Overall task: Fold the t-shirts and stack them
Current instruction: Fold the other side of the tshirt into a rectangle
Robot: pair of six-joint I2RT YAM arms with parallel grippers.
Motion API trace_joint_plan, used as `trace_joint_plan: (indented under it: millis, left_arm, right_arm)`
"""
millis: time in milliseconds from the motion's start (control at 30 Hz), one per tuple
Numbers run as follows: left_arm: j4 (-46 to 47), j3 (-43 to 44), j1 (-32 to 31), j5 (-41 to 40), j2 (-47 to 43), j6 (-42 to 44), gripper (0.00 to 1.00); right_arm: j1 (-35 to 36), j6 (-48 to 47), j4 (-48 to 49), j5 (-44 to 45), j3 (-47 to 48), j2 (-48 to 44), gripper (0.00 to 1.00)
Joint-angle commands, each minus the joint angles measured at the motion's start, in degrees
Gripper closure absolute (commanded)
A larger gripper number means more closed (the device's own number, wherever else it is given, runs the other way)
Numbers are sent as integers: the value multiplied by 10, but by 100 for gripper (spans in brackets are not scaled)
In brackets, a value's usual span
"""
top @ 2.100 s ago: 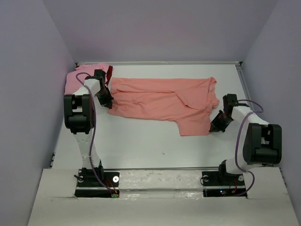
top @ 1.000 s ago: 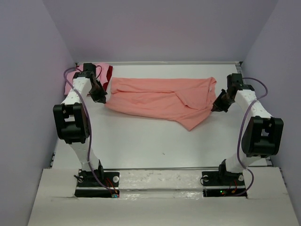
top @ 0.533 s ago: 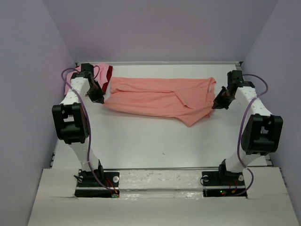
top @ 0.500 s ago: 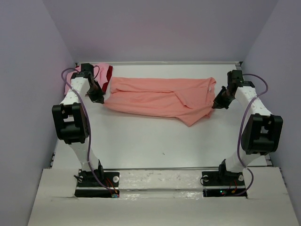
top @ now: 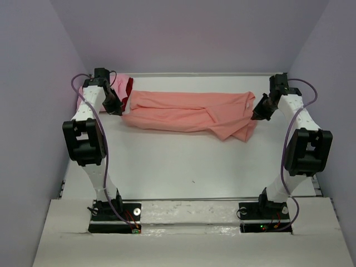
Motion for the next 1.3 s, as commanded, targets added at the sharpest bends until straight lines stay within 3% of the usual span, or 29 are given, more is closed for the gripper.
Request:
trace_joint_plan:
  millis: [0, 967, 1167, 1267]
  left_arm:
    - [-25, 55, 7, -5, 14, -2, 100]
    - [-45, 209, 9, 4, 121, -16, 100]
    - [-37, 171, 9, 11, 115, -12, 100]
    - [-20, 115, 9, 31, 96, -12, 82]
  right_arm:
    - [0, -8, -7, 14, 48, 6, 100]
    - [-11, -31, -35, 1, 236, 140, 100]
    - [-11, -29, -34, -7, 228, 144, 100]
    - [-11, -30, -32, -8, 222, 144, 100]
